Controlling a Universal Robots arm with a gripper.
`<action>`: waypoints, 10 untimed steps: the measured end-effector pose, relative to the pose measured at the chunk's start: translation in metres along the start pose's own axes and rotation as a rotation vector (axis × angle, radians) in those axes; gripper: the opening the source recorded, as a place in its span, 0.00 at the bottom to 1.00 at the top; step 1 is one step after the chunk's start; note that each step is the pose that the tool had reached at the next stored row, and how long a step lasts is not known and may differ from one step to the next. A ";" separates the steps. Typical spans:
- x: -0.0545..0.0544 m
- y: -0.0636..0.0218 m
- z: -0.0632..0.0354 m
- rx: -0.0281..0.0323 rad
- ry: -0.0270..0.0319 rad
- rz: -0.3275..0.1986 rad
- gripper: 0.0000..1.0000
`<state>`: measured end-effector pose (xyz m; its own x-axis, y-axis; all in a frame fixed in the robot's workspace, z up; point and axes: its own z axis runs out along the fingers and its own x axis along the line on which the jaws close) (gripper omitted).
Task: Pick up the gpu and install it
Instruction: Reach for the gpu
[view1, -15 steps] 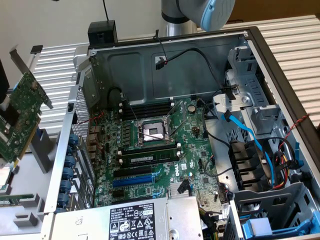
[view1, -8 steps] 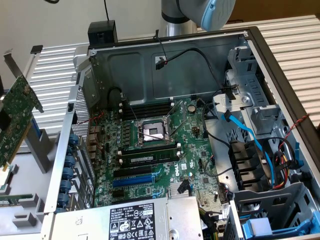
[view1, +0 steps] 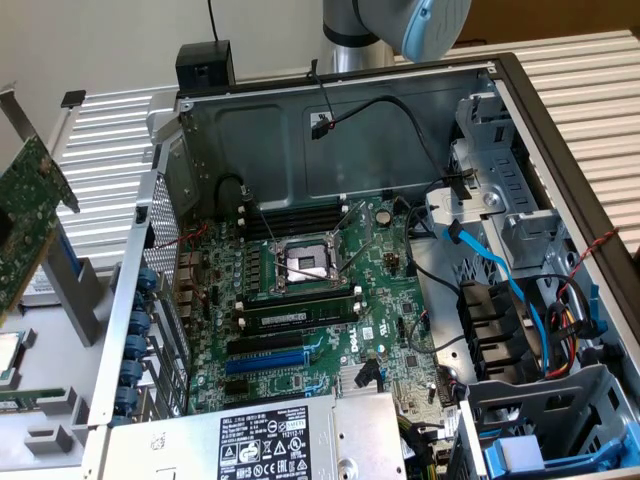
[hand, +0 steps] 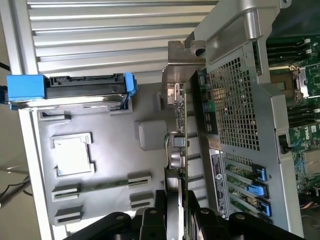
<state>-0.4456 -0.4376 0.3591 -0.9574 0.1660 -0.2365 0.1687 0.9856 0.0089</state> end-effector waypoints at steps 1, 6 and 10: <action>-0.001 -0.0001 -0.0043 -0.0001 -0.0001 0.000 0.27; -0.007 -0.0004 -0.0261 0.0001 0.0005 0.000 0.27; -0.010 -0.0003 -0.0417 0.0005 0.0040 0.000 0.27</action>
<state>-0.4455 -0.4383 0.4021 -0.9583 0.1661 -0.2326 0.1688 0.9856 0.0084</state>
